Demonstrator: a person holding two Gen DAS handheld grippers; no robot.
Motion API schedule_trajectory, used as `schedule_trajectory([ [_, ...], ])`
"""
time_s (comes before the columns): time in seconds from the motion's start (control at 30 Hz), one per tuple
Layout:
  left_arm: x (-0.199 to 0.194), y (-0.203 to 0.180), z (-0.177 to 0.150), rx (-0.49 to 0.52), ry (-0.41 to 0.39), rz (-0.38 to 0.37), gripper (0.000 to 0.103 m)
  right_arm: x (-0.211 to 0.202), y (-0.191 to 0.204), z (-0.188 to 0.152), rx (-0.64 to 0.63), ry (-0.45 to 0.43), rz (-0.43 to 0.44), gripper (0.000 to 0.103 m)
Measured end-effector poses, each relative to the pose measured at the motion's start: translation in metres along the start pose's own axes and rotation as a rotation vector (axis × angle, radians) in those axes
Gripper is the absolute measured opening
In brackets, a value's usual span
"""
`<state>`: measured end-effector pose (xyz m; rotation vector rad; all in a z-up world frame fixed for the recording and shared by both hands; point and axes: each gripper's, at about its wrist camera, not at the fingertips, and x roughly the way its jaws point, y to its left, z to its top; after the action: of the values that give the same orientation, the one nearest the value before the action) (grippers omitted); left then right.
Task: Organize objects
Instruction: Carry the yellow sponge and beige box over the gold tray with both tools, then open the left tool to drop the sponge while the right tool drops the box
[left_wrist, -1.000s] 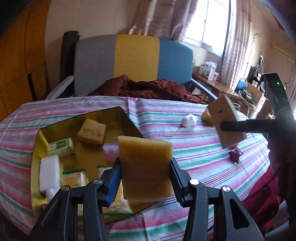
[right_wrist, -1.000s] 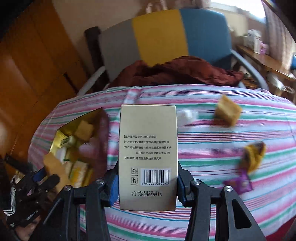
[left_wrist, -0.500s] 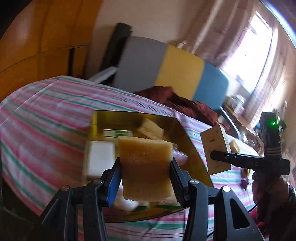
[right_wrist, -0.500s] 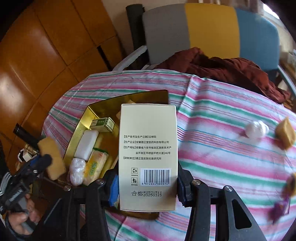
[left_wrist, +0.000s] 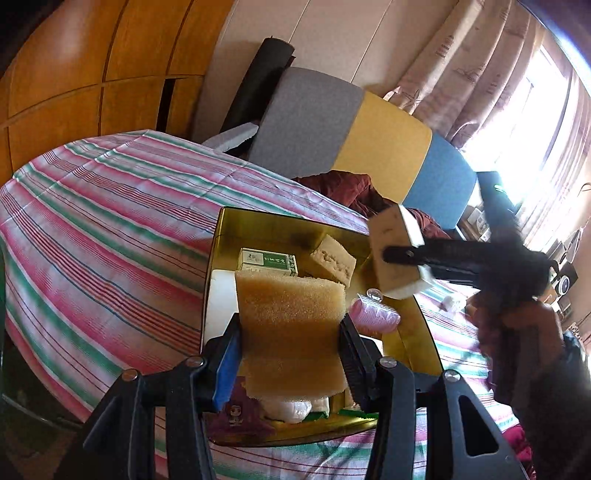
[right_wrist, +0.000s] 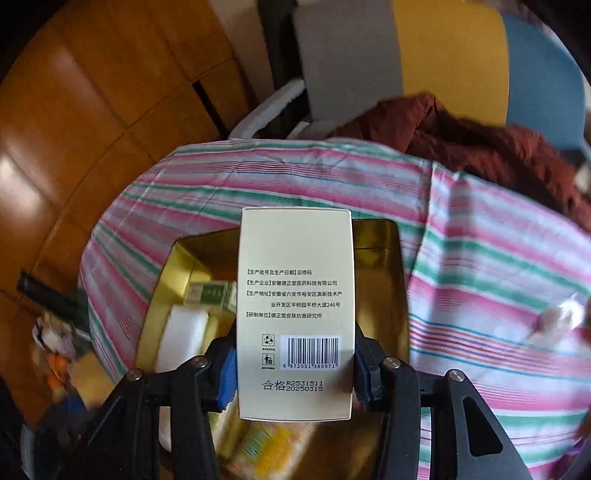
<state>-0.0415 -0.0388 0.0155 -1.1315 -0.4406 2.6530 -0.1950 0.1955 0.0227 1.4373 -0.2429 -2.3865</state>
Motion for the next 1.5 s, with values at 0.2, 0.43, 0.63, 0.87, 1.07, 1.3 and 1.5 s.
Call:
schedule_trajectory([
  [0.2,0.013,-0.006,0.007,0.007,0.009,-0.024,0.050,0.043,-0.004,0.013,0.109,0.071,0.019,0.051],
  [0.43,0.032,-0.011,0.016,0.015,0.027,-0.028,0.051,0.038,-0.026,0.006,0.193,0.064,0.023,0.065],
  [0.63,0.058,-0.021,0.021,0.062,0.064,-0.011,0.052,0.021,-0.037,-0.004,0.180,0.014,-0.080,0.065],
  [0.87,0.075,-0.017,0.025,0.052,0.103,0.051,0.056,0.002,-0.038,-0.018,0.200,-0.022,-0.014,0.069],
  [1.07,0.070,-0.013,0.028,0.032,0.081,0.012,0.068,-0.012,-0.032,-0.031,0.202,-0.049,0.019,0.070],
  [1.3,0.050,-0.021,0.037,0.039,0.004,0.067,0.070,-0.022,-0.022,-0.052,0.162,-0.056,0.015,0.072],
  [1.5,0.027,-0.016,0.008,0.048,-0.008,0.137,0.069,-0.035,-0.006,-0.077,0.052,-0.077,-0.040,0.080],
])
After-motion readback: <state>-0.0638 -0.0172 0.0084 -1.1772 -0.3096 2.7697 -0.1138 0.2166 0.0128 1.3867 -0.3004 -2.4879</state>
